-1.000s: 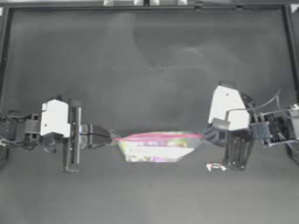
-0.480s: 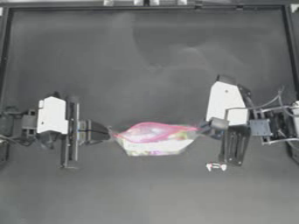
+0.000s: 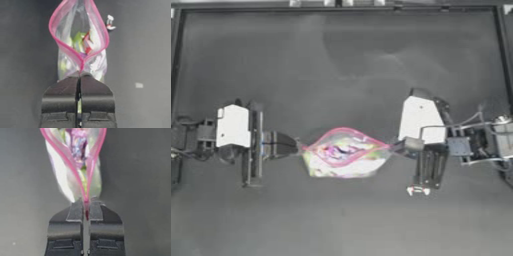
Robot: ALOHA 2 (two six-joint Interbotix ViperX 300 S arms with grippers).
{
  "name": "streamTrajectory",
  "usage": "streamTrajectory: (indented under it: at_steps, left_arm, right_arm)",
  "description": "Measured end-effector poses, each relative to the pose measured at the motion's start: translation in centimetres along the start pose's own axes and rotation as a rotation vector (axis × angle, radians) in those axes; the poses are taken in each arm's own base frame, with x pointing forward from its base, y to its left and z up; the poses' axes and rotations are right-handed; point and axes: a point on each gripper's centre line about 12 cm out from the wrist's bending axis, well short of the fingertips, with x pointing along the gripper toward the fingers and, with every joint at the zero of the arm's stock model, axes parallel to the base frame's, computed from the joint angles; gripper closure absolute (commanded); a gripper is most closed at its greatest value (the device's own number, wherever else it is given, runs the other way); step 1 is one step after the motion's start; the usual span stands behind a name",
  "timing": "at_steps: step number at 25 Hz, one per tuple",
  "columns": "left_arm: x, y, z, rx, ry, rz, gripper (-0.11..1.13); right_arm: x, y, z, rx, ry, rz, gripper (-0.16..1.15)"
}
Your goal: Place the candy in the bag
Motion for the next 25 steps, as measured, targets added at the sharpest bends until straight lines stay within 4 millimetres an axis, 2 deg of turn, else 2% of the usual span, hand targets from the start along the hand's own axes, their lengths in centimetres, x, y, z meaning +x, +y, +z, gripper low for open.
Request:
streamTrajectory:
  at_steps: [10, 25]
  left_arm:
    - [0.8, 0.2, -1.1, 0.000, 0.040, 0.008, 0.93]
    - [1.7, 0.2, -2.0, 0.000, 0.069, 0.011, 0.93]
  right_arm:
    - [0.5, -0.4, 0.2, -0.015, -0.008, -0.014, 0.89]
    - [3.1, 0.2, -0.7, -0.029, 0.037, -0.006, 0.89]
